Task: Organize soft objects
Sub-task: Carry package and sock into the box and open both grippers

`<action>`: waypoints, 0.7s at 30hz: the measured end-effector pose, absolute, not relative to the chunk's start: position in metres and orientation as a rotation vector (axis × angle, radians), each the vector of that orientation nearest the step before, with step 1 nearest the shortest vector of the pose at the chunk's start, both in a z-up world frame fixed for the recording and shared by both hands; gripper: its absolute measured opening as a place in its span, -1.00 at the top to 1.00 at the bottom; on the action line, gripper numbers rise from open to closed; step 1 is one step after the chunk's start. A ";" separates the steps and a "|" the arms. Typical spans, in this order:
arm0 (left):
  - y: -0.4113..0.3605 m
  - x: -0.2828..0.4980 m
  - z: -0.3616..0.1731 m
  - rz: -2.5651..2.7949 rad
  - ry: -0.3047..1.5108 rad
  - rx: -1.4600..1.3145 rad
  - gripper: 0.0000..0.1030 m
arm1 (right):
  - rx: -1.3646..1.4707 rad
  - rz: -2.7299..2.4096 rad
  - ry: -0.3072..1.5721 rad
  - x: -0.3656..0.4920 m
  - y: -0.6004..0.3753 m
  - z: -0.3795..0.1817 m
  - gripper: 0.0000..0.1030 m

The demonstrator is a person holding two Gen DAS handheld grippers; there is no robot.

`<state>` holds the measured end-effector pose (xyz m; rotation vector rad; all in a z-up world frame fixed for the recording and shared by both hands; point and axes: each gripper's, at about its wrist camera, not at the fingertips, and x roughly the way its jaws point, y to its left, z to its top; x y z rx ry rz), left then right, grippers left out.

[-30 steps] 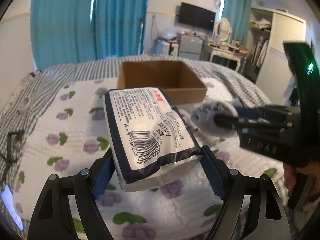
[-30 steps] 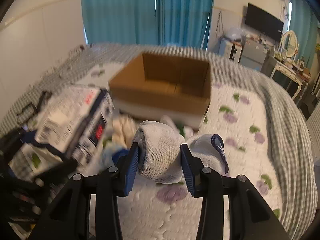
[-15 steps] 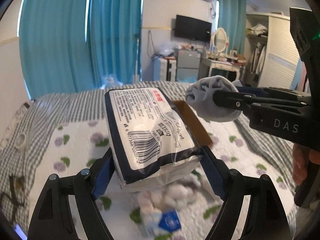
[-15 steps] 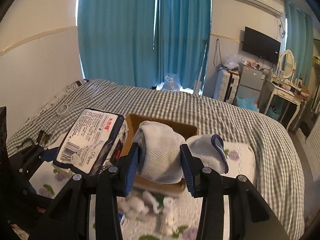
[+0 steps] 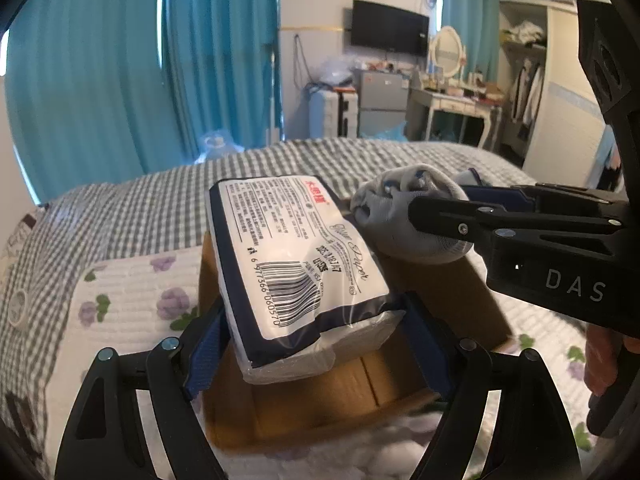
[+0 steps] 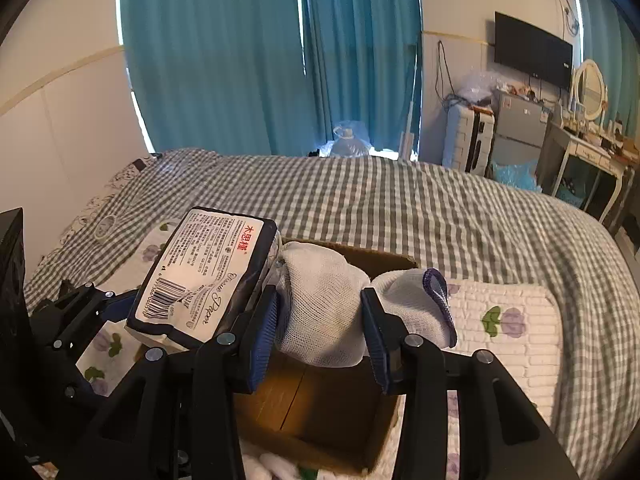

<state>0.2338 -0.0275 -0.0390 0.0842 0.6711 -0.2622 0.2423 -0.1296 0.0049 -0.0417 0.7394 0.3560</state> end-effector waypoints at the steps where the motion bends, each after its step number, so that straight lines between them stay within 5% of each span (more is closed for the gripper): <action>1: -0.027 0.237 -0.042 -0.263 0.671 0.090 -0.58 | -0.038 0.356 0.744 0.246 -0.129 0.001 0.19; 4: -0.030 0.238 -0.046 -0.230 0.640 0.127 -0.66 | -0.020 0.359 0.747 0.253 -0.132 -0.008 0.11; 8: -0.033 0.235 -0.046 -0.173 0.581 0.197 -0.66 | -0.009 0.347 0.749 0.257 -0.133 -0.010 -0.29; 21: -0.013 0.183 0.030 -0.109 0.525 0.088 -0.66 | 0.011 0.277 0.629 0.195 -0.167 0.074 -0.46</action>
